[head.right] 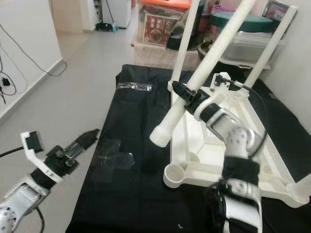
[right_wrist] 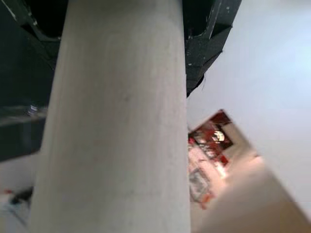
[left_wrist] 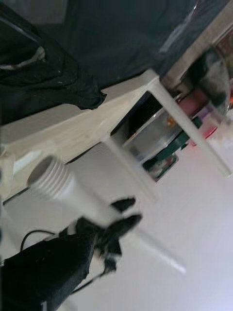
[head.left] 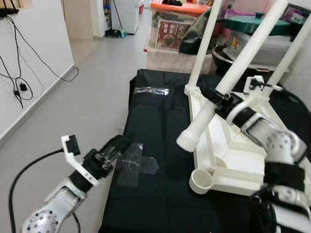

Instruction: Building children table

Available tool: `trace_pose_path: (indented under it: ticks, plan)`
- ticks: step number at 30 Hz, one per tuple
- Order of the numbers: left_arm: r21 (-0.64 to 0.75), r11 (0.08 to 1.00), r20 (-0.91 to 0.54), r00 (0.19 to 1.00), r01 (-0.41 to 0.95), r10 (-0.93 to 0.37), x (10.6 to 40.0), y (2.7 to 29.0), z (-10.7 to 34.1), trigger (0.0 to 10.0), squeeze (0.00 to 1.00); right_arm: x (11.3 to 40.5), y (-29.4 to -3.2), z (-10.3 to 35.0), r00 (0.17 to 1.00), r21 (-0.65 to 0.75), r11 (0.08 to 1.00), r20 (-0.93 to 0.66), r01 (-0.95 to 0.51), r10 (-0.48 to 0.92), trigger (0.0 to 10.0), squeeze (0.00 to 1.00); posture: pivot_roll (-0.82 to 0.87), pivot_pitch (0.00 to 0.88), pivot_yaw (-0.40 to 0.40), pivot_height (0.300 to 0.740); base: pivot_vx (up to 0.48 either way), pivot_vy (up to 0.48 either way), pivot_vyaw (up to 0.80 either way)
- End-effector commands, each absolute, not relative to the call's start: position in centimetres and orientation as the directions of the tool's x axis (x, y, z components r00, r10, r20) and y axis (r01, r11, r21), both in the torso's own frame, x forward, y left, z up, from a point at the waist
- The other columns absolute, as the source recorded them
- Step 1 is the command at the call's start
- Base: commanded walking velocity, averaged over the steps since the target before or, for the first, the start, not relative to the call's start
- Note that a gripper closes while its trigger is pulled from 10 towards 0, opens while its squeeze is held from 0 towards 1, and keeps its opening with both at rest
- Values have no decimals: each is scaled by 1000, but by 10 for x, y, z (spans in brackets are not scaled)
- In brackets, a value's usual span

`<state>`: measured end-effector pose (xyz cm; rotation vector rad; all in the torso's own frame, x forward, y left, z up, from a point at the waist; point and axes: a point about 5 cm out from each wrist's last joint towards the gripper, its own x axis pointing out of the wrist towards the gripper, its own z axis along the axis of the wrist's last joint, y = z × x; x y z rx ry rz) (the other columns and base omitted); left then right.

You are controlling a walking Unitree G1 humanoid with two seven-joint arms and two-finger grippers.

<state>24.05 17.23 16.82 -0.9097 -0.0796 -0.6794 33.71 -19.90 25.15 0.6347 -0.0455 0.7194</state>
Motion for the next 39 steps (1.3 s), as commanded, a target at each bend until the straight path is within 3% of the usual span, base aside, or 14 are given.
trace_pose_path:
  ticks: [1,3,4,11,14,19,27,36,38,39]
  plan:
    - [-710,414,325,787,569,-525,240,171,165,10000,0,316,-187,270,597,405,459,344,-791,725,0,0,-26,0,-81,740,0,0,0]
    - [-710,414,325,787,569,-525,240,171,165,10000,0,316,-187,270,597,405,459,344,-791,725,0,0,-26,0,-81,740,0,0,0]
    - [-712,411,323,785,570,-529,239,170,165,10000,0,307,-181,271,525,362,405,352,-840,775,0,0,-29,0,-79,740,0,0,0]
    - [-712,411,323,785,570,-529,239,170,165,10000,0,307,-181,271,525,362,405,352,-840,775,0,0,-29,0,-79,740,0,0,0]
    - [-709,381,327,755,593,-568,235,165,164,10000,0,293,-158,261,370,307,289,255,-907,893,0,0,-24,0,-85,740,0,0,0]
    - [-698,363,323,723,618,-611,232,161,164,10000,0,290,-149,256,316,305,243,216,-921,924,0,0,-24,0,-85,740,0,0,0]
    - [-587,348,279,586,731,-761,222,150,169,10000,0,283,-137,254,210,282,149,202,-948,957,0,0,-20,0,-82,740,0,0,0]
    - [-539,293,239,477,790,-846,214,144,170,10000,0,282,-130,254,162,266,106,197,-958,967,0,0,-20,0,-78,740,0,0,0]
    - [-523,277,208,436,806,-875,212,141,169,10000,0,282,-126,254,139,262,85,194,-961,971,0,0,-21,0,-78,740,0,0,0]
    - [-483,257,130,358,837,-925,210,138,164,10000,0,280,-113,257,86,248,36,193,-968,977,0,0,-24,0,-74,740,0,0,0]
